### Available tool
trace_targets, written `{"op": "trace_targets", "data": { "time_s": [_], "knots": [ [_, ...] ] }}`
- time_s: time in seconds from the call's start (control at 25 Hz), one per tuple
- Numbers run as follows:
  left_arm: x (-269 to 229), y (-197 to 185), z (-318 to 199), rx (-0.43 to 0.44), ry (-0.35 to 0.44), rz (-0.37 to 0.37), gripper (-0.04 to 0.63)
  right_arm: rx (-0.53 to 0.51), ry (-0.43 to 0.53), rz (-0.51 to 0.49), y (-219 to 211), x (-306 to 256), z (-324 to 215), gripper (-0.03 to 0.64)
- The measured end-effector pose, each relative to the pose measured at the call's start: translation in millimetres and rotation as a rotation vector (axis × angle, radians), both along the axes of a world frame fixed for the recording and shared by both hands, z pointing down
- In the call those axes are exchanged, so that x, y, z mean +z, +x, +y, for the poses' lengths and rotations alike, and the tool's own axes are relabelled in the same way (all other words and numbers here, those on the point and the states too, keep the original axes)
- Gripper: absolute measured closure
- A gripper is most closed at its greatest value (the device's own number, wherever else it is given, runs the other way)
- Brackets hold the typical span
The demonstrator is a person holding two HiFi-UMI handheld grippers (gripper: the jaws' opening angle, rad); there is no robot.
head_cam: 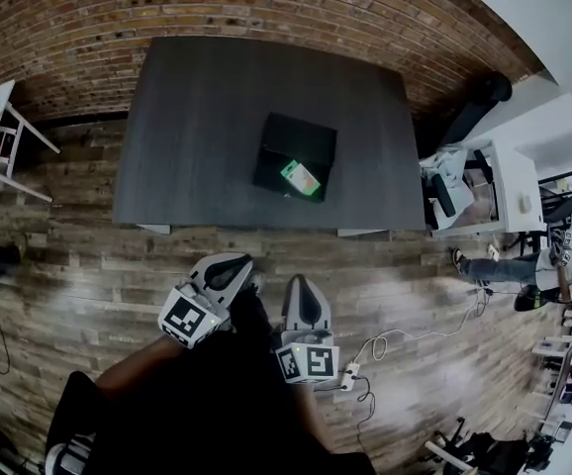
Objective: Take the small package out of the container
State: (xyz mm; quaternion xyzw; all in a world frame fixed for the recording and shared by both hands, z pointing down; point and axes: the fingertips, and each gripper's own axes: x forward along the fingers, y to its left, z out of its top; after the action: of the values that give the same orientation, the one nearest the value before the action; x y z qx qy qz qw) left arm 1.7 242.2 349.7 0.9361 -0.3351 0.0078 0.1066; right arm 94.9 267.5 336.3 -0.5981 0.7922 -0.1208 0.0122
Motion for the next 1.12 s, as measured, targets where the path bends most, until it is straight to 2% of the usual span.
{"op": "trace_targets", "data": {
  "time_s": [0.44, 1.12],
  "knots": [
    [9, 48, -50, -0.031, -0.028, -0.022, 0.561, -0.039, -0.013, -0.014, 49, 4, -56, 0.592],
    [19, 102, -87, -0.166, -0.078, -0.049, 0.561, -0.148, -0.031, -0.026, 115, 18, -108, 0.592]
  ]
}}
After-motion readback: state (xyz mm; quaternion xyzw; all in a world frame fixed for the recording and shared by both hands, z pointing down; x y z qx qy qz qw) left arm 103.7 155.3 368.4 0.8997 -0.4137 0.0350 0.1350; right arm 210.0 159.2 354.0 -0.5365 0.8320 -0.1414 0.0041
